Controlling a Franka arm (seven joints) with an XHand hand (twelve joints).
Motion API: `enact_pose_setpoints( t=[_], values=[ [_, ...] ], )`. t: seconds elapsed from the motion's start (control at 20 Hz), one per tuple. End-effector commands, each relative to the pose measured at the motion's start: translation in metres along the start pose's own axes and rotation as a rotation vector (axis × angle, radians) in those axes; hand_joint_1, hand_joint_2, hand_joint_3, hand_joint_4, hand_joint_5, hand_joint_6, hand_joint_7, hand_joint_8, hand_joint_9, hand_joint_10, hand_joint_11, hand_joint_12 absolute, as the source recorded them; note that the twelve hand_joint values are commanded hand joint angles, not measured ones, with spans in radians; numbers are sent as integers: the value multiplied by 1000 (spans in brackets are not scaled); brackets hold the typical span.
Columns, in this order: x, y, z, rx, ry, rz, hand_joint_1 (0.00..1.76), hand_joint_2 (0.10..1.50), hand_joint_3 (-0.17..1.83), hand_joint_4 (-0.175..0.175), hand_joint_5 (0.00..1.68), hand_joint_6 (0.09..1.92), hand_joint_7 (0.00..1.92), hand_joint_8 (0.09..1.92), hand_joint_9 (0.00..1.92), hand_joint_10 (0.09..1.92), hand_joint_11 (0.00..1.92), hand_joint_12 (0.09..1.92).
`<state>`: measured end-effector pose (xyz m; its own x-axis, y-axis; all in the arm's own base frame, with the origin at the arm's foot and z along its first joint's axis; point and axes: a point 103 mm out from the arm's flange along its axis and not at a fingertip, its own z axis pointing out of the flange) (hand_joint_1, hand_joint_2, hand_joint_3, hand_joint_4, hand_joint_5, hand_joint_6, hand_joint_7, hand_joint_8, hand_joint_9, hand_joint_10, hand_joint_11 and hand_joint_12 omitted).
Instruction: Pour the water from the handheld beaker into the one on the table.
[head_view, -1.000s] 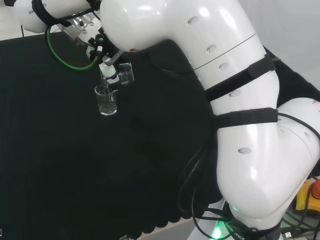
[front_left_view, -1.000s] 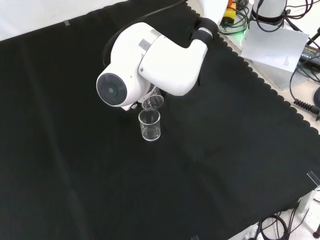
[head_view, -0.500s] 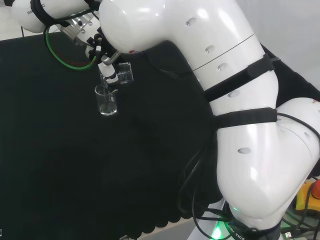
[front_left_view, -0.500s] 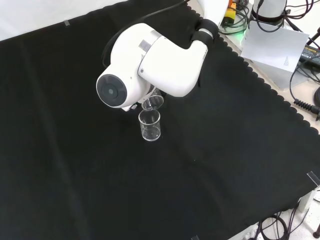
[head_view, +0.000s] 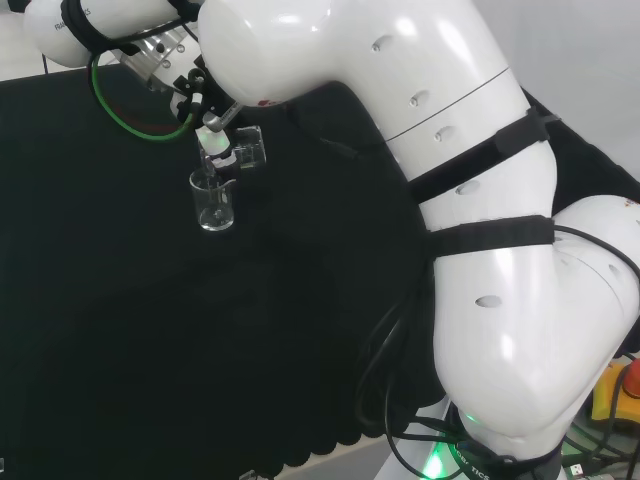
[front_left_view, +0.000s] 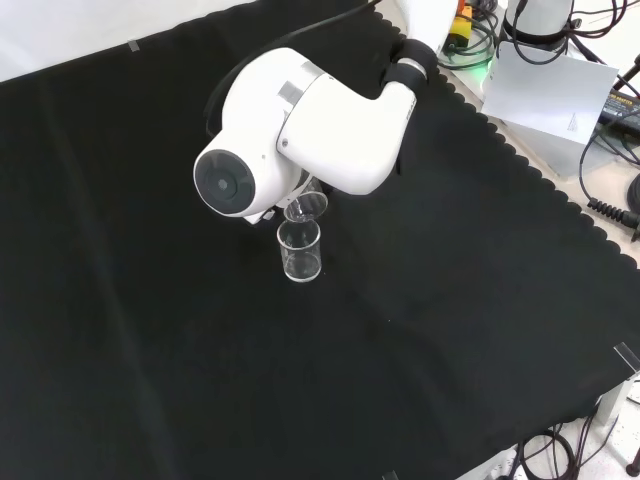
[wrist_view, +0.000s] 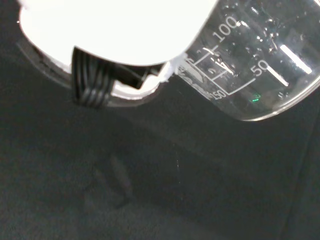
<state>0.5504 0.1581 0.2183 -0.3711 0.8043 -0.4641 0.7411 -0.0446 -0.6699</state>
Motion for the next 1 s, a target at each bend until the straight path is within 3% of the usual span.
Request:
enact_pose_setpoints(
  t=[0.05,1.0],
  values=[
    [-1,0,0,-12,8,-3,1304,590,849,-175,1165,921,1223,899,1464,842,1180,755],
    [0,-6,-2,-28,6,-4,1304,592,848,-175,1163,923,1222,901,1465,841,1183,754]
  ],
)
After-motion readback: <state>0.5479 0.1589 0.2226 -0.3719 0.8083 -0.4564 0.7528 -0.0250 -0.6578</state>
